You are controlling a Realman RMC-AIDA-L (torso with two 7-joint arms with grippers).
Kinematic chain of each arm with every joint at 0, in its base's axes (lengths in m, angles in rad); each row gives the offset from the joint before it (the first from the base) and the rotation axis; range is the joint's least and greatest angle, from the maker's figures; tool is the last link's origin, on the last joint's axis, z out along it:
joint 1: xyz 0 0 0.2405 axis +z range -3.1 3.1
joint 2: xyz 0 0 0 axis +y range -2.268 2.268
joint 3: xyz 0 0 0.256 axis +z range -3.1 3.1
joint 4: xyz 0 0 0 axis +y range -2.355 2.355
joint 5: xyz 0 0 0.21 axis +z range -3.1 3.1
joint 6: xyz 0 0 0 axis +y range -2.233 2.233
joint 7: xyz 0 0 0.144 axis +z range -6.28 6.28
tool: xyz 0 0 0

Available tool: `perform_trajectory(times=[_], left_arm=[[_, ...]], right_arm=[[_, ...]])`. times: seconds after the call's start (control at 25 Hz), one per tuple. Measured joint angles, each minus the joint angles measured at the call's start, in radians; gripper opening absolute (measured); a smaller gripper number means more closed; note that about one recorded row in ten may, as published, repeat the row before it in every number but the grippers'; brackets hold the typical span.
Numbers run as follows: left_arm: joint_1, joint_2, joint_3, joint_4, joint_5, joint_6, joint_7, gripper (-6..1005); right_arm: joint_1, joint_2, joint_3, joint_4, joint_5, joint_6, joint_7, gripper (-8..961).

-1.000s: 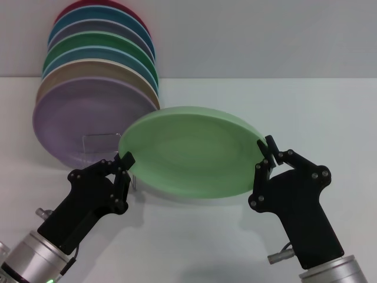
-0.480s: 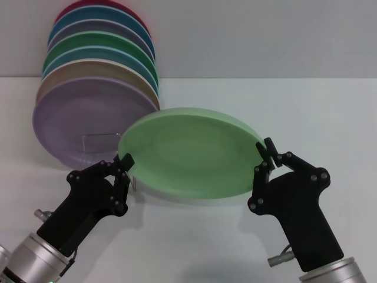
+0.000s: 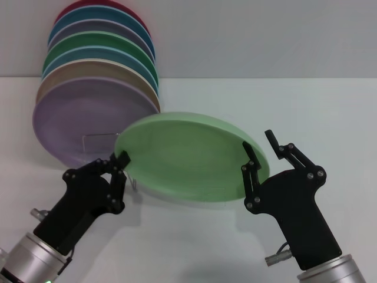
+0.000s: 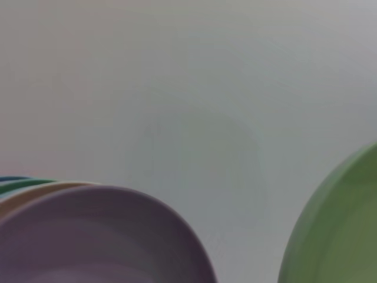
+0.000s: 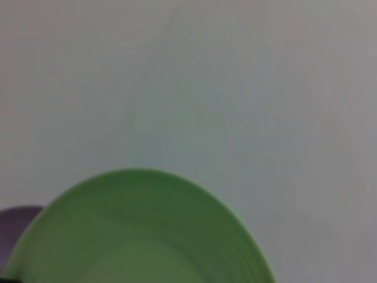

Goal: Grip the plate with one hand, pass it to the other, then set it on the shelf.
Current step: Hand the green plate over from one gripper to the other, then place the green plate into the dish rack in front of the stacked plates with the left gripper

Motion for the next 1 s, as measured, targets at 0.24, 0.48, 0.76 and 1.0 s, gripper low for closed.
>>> perform_trajectory(times=[0.24, 0.48, 0.76, 1.0], left_arm=[[0.002, 0.002, -0.053, 0.005, -0.001, -0.004, 0.000, 34], [0.004, 0.006, -0.128, 0.012, -0.002, 0.002, 0.001, 38], [0.022, 0.015, -0.189, 0.007, -0.002, 0.089, -0.012, 43], [0.032, 0.026, -0.284, 0.011, 0.005, 0.147, -0.055, 47]], right_arm=[[0.002, -0.004, -0.035, -0.024, -0.050, -0.053, 0.085, 273], [0.007, -0.004, -0.106, -0.054, -0.084, -0.140, 0.105, 347], [0.019, -0.002, -0.150, -0.094, -0.083, -0.150, 0.097, 369], [0.029, 0.001, -0.128, -0.135, -0.051, -0.103, 0.129, 369]])
